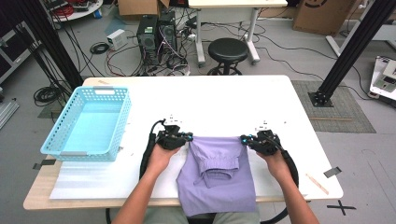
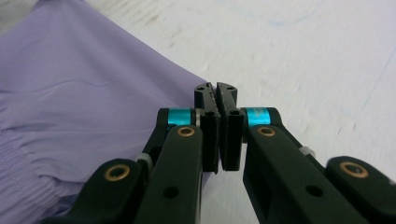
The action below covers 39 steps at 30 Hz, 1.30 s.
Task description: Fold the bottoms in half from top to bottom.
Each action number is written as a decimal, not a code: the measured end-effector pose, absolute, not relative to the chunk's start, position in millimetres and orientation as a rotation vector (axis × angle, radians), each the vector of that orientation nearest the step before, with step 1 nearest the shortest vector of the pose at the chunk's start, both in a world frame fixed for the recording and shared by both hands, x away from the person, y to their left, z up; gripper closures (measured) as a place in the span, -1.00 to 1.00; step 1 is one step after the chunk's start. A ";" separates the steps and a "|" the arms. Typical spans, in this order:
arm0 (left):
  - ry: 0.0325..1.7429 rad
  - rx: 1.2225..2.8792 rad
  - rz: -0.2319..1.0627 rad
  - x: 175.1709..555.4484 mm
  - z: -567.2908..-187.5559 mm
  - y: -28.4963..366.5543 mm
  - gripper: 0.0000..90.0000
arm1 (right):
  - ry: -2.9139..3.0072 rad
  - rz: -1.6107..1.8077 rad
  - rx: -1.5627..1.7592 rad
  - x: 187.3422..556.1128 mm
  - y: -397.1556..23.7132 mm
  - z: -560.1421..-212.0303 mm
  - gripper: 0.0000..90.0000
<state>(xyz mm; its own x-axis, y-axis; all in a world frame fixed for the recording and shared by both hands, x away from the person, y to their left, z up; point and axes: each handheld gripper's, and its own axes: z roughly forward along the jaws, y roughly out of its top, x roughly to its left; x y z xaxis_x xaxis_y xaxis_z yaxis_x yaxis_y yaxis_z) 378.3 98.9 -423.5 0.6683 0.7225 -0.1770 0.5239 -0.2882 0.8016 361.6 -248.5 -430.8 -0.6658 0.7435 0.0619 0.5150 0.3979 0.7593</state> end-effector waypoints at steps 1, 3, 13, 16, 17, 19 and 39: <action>0.975 1.956 0.278 382.8 -419.8 100.1 0.95 | 2.360 1.128 1.093 365.8 -245.9 -429.0 0.98; 0.975 1.941 0.304 389.8 -413.5 101.6 0.95 | 2.339 1.109 1.097 374.3 -240.4 -425.0 0.98; 1.044 1.851 0.394 420.6 -411.9 100.9 0.95 | 2.244 1.050 1.122 416.4 -223.8 -412.9 0.98; 1.051 1.846 0.393 425.5 -417.1 100.8 0.95 | 2.226 1.055 1.147 425.8 -223.3 -417.8 0.98; 1.057 1.841 0.393 426.8 -419.2 100.1 0.95 | 2.222 1.056 1.154 427.9 -223.5 -420.1 0.98; 1.062 1.846 0.395 429.0 -423.2 98.6 0.95 | 2.224 1.045 1.174 430.4 -222.6 -424.6 0.98; 1.001 1.749 0.382 396.6 -424.5 116.9 0.28 | 2.583 1.190 0.917 402.8 -166.8 -432.5 0.32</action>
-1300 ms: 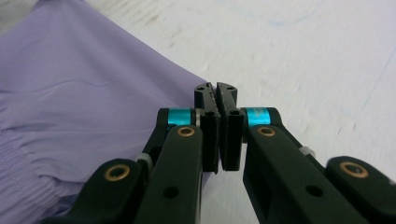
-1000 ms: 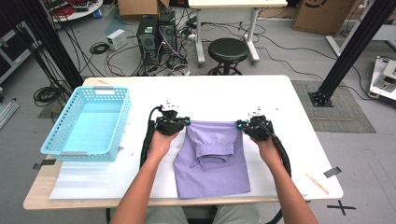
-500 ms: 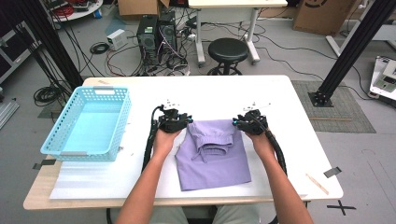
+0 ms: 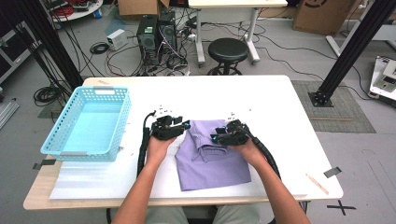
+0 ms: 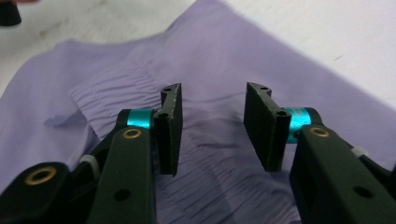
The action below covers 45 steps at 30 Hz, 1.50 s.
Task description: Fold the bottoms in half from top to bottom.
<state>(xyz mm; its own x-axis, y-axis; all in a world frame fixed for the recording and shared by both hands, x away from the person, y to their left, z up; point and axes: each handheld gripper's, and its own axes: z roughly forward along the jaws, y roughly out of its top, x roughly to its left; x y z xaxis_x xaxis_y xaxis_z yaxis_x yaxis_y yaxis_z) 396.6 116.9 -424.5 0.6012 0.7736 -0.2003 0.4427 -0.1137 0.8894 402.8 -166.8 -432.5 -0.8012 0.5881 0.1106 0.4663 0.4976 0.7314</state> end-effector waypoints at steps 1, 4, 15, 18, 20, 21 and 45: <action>0.998 1.748 0.379 395.6 -424.3 117.3 0.27 | 2.609 1.191 0.913 402.7 -166.4 -434.2 0.33; 0.985 1.747 0.380 392.1 -424.0 118.2 0.25 | 2.660 1.176 0.888 398.7 -167.2 -438.0 0.37; 0.971 1.747 0.388 377.8 -425.2 125.8 0.18 | 2.771 1.190 0.741 374.0 -177.3 -438.7 0.44; 0.965 1.742 0.389 376.1 -423.7 127.2 0.15 | 2.785 1.200 0.718 367.7 -182.9 -438.6 0.44; 0.963 1.740 0.392 375.4 -423.1 128.0 0.15 | 2.799 1.204 0.699 362.8 -186.6 -438.7 0.44; 0.963 1.740 0.392 375.2 -423.1 128.3 0.15 | 2.804 1.203 0.699 360.5 -187.6 -438.5 0.44; 0.954 1.771 0.376 377.2 -430.2 116.7 0.13 | 2.747 1.197 0.759 343.1 -189.9 -439.3 0.38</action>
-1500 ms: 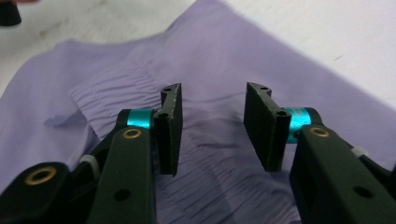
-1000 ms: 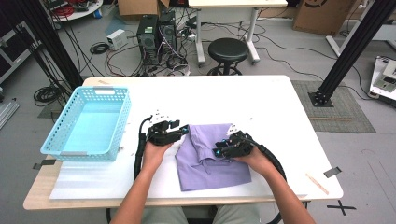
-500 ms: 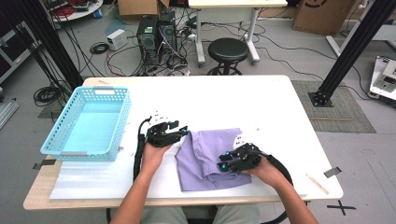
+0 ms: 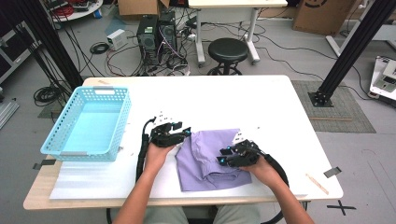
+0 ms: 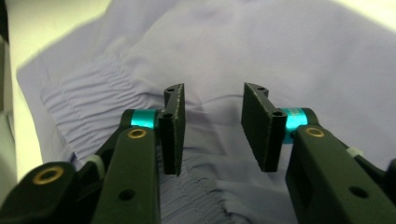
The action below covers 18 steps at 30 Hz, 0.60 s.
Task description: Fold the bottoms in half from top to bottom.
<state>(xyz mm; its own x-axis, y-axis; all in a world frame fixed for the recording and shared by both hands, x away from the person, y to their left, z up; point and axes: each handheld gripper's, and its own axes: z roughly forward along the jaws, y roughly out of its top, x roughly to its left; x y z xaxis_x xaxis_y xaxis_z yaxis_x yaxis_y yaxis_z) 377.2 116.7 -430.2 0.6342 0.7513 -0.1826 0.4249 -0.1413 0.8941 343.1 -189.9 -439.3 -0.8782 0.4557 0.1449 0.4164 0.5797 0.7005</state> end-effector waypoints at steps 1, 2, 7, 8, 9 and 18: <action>0.955 1.770 0.375 377.2 -430.2 116.7 0.13 | 2.759 1.182 0.748 341.2 -188.2 -440.9 0.39; 0.956 1.772 0.374 377.4 -430.2 116.6 0.13 | 2.770 1.184 0.741 339.3 -187.8 -442.2 0.41; 0.955 1.784 0.365 377.9 -431.1 114.6 0.13 | 2.804 1.211 0.683 328.6 -192.1 -444.2 0.44; 0.953 1.787 0.365 378.3 -431.4 114.0 0.13 | 2.804 1.210 0.665 326.8 -193.2 -442.7 0.43; 0.956 1.788 0.359 378.9 -431.7 112.8 0.13 | 2.791 1.221 0.659 326.0 -194.2 -441.2 0.38; 1.003 1.895 0.328 393.1 -439.4 93.7 0.15 | 2.314 1.273 1.053 356.3 -234.7 -422.9 0.28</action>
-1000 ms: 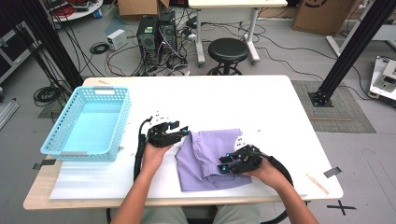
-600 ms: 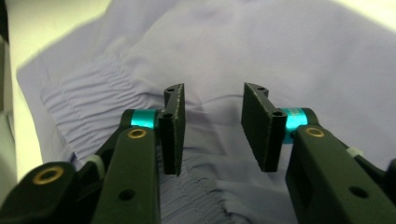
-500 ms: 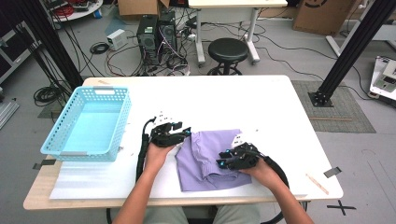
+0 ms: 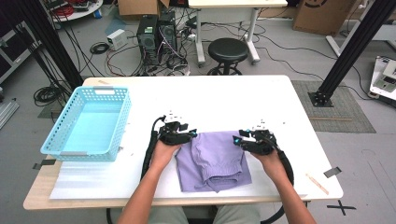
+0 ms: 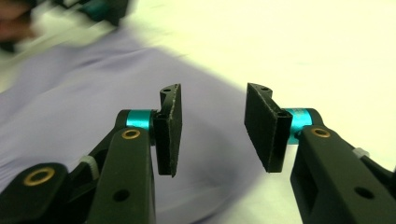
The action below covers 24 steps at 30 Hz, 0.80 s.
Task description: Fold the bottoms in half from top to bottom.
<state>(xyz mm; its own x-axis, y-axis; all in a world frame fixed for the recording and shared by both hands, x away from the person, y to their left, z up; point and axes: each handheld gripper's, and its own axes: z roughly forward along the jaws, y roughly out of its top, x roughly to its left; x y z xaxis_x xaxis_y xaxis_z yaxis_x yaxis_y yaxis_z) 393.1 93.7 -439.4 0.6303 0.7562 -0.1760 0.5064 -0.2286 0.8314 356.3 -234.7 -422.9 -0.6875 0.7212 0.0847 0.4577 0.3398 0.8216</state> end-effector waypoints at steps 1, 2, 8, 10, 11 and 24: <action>1.024 1.910 0.324 394.6 -442.1 92.4 0.17 | 2.292 1.245 1.106 363.2 -238.0 -423.5 0.28; 1.038 1.936 0.318 396.1 -445.5 91.4 0.18 | 2.283 1.217 1.133 368.6 -239.4 -424.4 0.28; 1.109 1.976 0.342 396.9 -449.5 92.1 0.68 | 2.277 1.082 1.215 394.3 -237.1 -437.1 0.28; 1.123 1.962 0.347 395.8 -449.5 93.2 0.78 | 2.294 1.057 1.227 399.4 -235.2 -443.1 0.28; 1.126 1.954 0.348 395.3 -450.0 92.9 0.82 | 2.303 1.046 1.235 401.2 -234.5 -446.0 0.30; 1.062 1.976 0.305 389.3 -451.2 95.5 0.46 | 2.335 1.060 1.253 405.1 -238.9 -445.5 0.38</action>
